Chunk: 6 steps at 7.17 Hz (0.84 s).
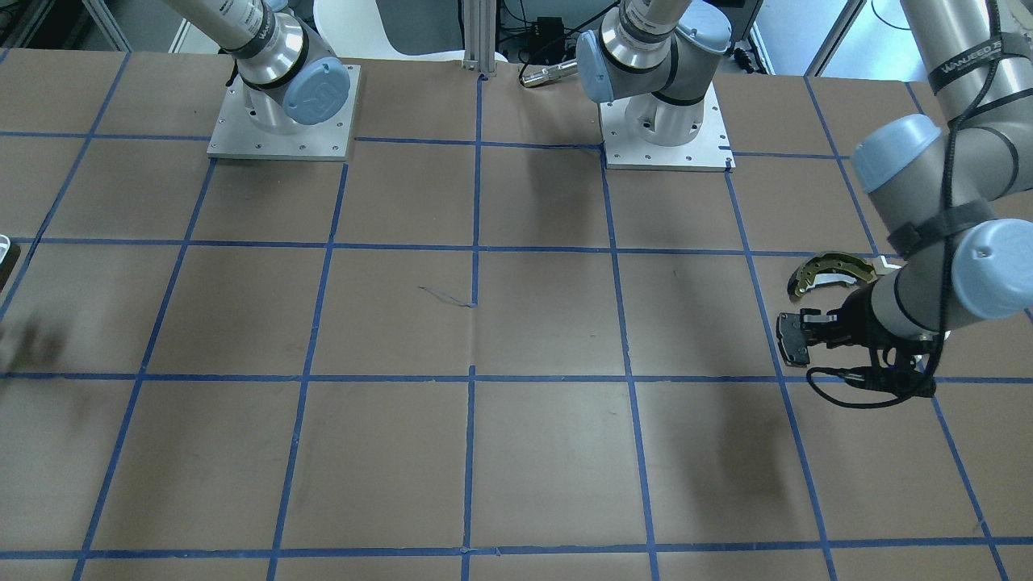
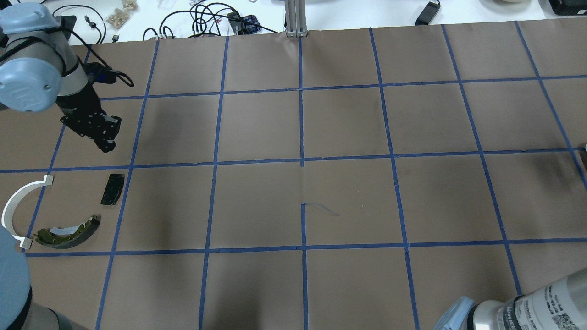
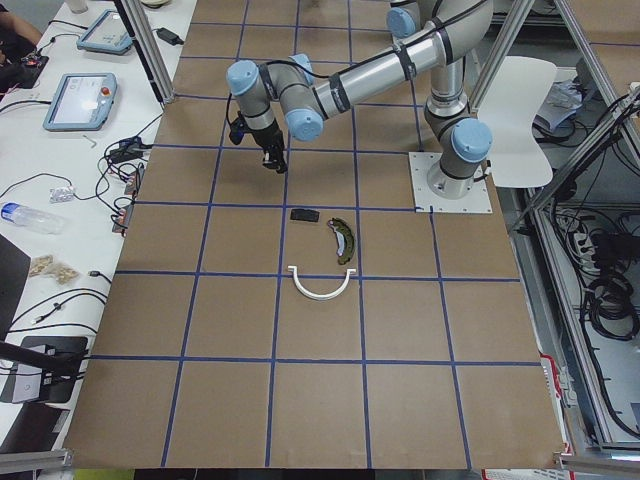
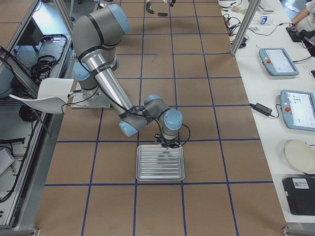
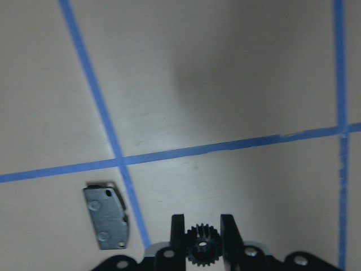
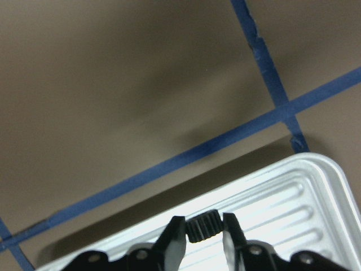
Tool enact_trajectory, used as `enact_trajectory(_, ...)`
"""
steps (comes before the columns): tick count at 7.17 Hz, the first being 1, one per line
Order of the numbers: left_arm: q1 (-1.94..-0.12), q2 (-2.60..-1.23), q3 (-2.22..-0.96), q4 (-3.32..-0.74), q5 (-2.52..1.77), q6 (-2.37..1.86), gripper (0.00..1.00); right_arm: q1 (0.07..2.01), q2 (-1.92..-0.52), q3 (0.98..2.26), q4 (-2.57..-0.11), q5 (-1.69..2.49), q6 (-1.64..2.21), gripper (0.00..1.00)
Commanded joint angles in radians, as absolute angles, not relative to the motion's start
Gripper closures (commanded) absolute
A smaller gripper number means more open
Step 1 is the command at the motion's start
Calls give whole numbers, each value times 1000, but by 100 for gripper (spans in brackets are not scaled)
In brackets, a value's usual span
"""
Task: Place bearing gear from tray to pile
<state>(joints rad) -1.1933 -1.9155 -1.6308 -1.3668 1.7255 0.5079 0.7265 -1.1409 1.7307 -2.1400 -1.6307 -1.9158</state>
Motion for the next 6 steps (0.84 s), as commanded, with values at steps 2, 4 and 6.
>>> enact_trajectory(2, -1053, -1939, -1699, -1256, 1723, 653, 100, 970, -1314, 1839, -2077, -1592, -1383, 90)
enact_trajectory(4, -1048, -1951, -1781, -1114, 1723, 667, 100, 1272, -1368, 1885, -2082, -1592, -926, 91)
enact_trajectory(6, -1014, -1956, -1810, -1102, 1723, 673, 100, 1540, -1373, 1894, -2089, -1588, -420, 90)
